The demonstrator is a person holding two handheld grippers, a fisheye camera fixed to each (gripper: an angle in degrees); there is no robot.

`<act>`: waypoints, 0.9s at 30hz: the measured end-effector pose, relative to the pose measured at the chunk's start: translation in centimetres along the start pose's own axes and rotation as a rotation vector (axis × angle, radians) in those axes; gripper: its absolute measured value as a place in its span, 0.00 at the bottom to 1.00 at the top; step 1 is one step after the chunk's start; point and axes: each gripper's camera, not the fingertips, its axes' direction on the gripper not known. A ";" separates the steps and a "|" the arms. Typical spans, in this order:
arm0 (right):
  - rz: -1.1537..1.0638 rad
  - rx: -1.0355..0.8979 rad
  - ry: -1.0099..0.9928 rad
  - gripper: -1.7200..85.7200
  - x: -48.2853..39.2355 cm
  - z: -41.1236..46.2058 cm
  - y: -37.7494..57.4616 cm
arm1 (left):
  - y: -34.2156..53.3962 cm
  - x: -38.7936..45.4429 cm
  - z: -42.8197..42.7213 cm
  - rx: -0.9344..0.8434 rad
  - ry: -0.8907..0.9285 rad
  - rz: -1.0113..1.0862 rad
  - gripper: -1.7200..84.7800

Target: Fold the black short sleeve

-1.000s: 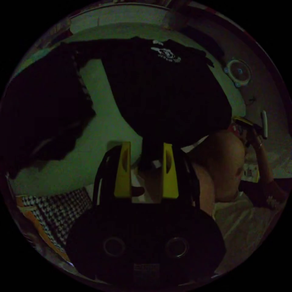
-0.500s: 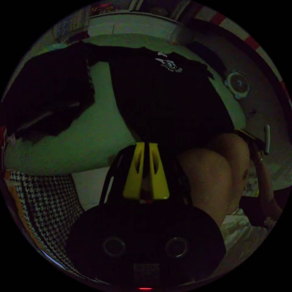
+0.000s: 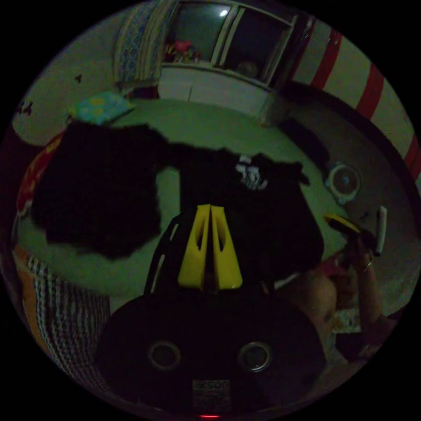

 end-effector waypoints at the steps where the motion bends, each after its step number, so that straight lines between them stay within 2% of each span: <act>1: 0.022 0.005 -0.026 0.10 -1.2 2.1 -2.1 | -2.2 0.7 1.5 0.014 -0.003 -0.008 0.02; 4: 0.087 0.003 -0.056 0.11 -4.0 7.7 -6.2 | -6.6 1.4 6.4 -0.033 0.006 -0.046 0.01; 8: -0.018 -0.071 -0.007 0.12 -8.5 15.2 -10.1 | -7.9 0.9 10.9 -0.149 -0.070 -0.075 0.01; 12: -0.093 -0.065 0.020 0.13 -10.8 19.7 -13.3 | -9.8 -0.6 12.4 -0.160 0.045 -0.115 0.02; 14: -0.132 -0.060 0.019 0.14 -12.2 22.3 -16.0 | -11.1 -0.8 13.2 -0.154 -0.002 -0.105 0.02; 16: -0.194 -0.067 0.056 0.13 -13.5 24.3 -18.0 | -11.9 -0.8 15.2 -0.220 -0.088 -0.085 0.02; 18: -0.241 -0.088 0.100 0.13 -14.6 26.3 -19.6 | -12.4 -0.9 16.2 -0.234 -0.097 -0.083 0.02; 23: -0.244 -0.260 0.061 0.03 -15.4 31.1 -23.9 | -14.0 0.1 16.8 -0.207 -0.077 -0.039 0.02; 27: -0.246 -0.152 0.076 0.00 -15.9 29.8 -28.1 | -15.0 0.5 17.9 -0.210 -0.033 -0.050 0.01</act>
